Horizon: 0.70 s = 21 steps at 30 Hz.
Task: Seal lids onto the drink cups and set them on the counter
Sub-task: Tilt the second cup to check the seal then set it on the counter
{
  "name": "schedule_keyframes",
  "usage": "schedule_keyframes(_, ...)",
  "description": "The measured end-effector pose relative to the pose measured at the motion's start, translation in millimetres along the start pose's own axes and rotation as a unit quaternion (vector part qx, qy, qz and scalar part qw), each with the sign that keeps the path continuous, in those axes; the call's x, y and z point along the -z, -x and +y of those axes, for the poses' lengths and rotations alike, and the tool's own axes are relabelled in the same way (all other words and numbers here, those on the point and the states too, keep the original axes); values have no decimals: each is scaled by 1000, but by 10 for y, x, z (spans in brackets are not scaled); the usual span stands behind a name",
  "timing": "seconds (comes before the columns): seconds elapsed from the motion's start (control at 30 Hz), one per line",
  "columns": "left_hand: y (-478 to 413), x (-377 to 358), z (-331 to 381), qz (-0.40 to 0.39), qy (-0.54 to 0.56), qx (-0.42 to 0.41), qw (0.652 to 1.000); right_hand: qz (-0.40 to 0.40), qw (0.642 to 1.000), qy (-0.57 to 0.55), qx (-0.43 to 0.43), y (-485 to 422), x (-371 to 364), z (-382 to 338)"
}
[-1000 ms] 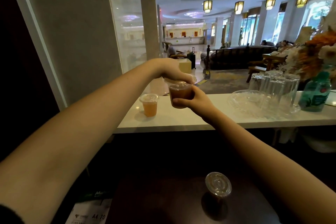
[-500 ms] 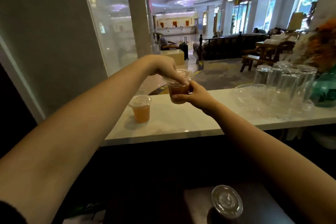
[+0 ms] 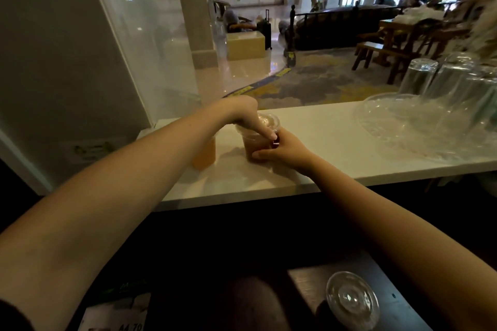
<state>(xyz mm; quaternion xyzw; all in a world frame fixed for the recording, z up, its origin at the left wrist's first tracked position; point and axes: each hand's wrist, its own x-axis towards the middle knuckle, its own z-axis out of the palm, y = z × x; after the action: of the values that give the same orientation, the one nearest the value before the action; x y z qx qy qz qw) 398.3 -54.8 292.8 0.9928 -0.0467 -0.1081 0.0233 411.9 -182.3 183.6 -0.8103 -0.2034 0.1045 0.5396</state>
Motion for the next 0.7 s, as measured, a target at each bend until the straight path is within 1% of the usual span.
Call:
schedule_keyframes(0.13,-21,-21,27,18,-24,3,1000,6,1000,13,0,-49,-3,52)
schedule_keyframes(0.37,20,-97,75,39,-44,15,998,-17,1000,21,-5,-7,12,0)
schedule_keyframes(0.5,96,-132,77,47,-51,12,998,-8,1000,20,-3,74,57,-23)
schedule_keyframes(0.6,155,-144,48,34,-5,2,999,-3,993,120,-14,145,158,-103)
schedule_keyframes(0.7,250,-99,8,44,39,-13,998,-13,971,235,-37,239,263,-198)
